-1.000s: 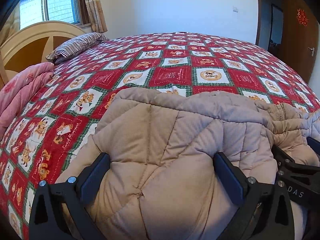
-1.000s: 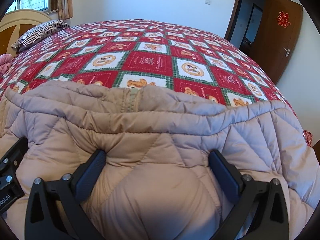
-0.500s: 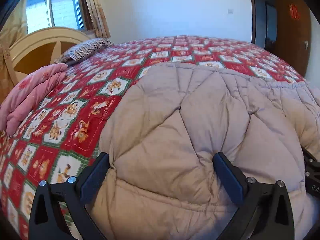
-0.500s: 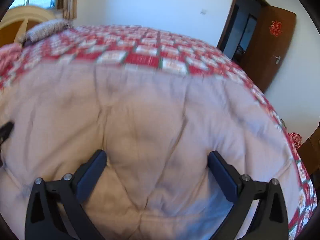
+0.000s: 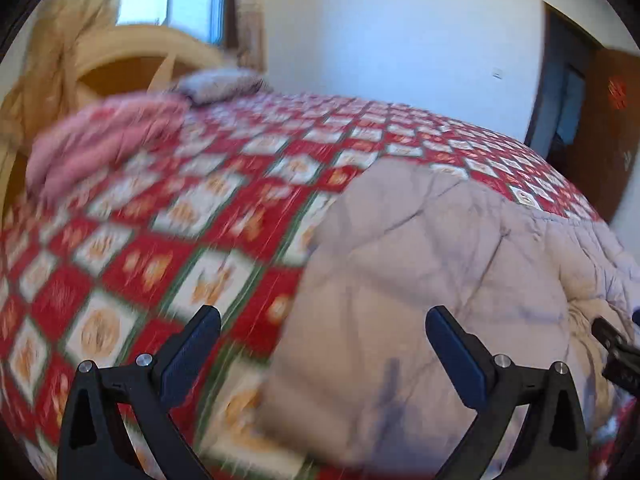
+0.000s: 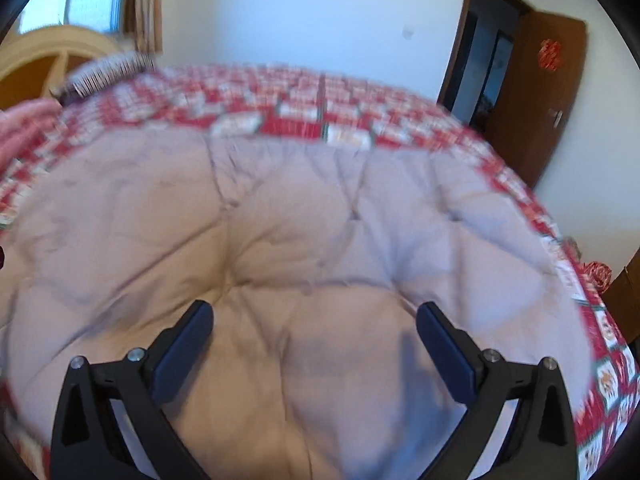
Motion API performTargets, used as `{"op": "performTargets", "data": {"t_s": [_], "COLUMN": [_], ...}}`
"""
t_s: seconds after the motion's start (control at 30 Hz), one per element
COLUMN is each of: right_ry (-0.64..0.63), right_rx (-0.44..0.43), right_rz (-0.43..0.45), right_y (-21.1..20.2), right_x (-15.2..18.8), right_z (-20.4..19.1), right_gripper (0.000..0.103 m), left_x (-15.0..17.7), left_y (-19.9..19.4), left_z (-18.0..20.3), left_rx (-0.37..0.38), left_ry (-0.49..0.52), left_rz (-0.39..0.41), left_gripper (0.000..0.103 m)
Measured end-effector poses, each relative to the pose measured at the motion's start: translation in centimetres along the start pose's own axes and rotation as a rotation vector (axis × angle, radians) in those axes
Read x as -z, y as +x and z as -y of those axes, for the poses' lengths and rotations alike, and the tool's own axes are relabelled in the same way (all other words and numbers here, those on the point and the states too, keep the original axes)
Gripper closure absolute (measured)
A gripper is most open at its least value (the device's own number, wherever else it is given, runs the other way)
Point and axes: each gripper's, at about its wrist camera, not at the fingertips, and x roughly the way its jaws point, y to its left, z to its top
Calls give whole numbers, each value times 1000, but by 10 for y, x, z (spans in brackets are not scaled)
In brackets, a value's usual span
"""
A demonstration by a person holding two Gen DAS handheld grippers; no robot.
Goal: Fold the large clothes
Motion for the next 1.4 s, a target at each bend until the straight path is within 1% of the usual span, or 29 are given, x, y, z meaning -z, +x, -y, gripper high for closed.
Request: {"op": "performTargets", "data": {"t_s": [0.03,0.07,0.1,0.13,0.17,0.23,0.3,0.37,0.43,0.5,0.53,0.6,0.63,0.67,0.7,0.73,0.83,0.97,1.13,1.23,1.3,1.4], "right_ry": [-6,-12,-32,-51,-78,-88,-86,-90,-87,-78,-75,-71,-71,-71,-68,-67,-59,-76,-84,-111,-120,-119], "right_rx": [6,-1,-11,-3,16,27,27,27,25,22,21,23,23,23,19,17,7,23,38,74,87,56], "right_rz": [18,15,-6,-17,-15,-1,-17,-30,-31,-20,-12,-1,1,2,2,2,-4,-9,-19,-20,-15,-8], "right_y": [-12,-16,-16,-13,-9,-2,4,9,12,9,7,6,5,5,4,4,6,6,4,0,-3,-11], "right_x": [9,17,27,33,41,50,49,47,47,49,51,53,54,54,55,55,55,54,54,54,56,59], "right_z": [-1,-3,-8,-12,-18,-21,-21,-23,-23,-22,-22,-22,-22,-21,-20,-20,-18,-20,-24,-36,-45,-66], "right_gripper": [0,0,0,0,0,0,0,0,0,0,0,0,0,0,0,0,0,0,0,1,2,3], "left_x": [5,9,14,19,22,26,23,20,16,13,11,11,10,9,9,9,10,10,4,4,3,-4], "left_y": [4,9,17,23,27,24,20,18,15,12,10,6,8,11,11,12,9,1,-15,-22,-30,-49], "left_z": [-8,-14,-18,-19,-20,-13,-3,6,9,12,15,18,20,20,20,18,4,-11,-29,-41,-51,-76], "left_rx": [28,37,43,59,82,113,146,154,191,220,240,281,287,284,286,277,298,319,382,410,413,412], "left_ry": [-40,-69,-94,-116,-138,-149,-126,-104,-121,-127,-129,-130,-132,-133,-134,-132,-175,-200,-228,-241,-249,-283], "left_rz": [-30,-55,-83,-112,-122,-102,-86,-87,-75,-65,-63,-59,-66,-69,-63,-60,-37,-17,19,28,42,75], "left_gripper": [1,1,1,1,2,5,25,26,32,45,48,48,48,50,75,87,92,93,94,94,94,94]}}
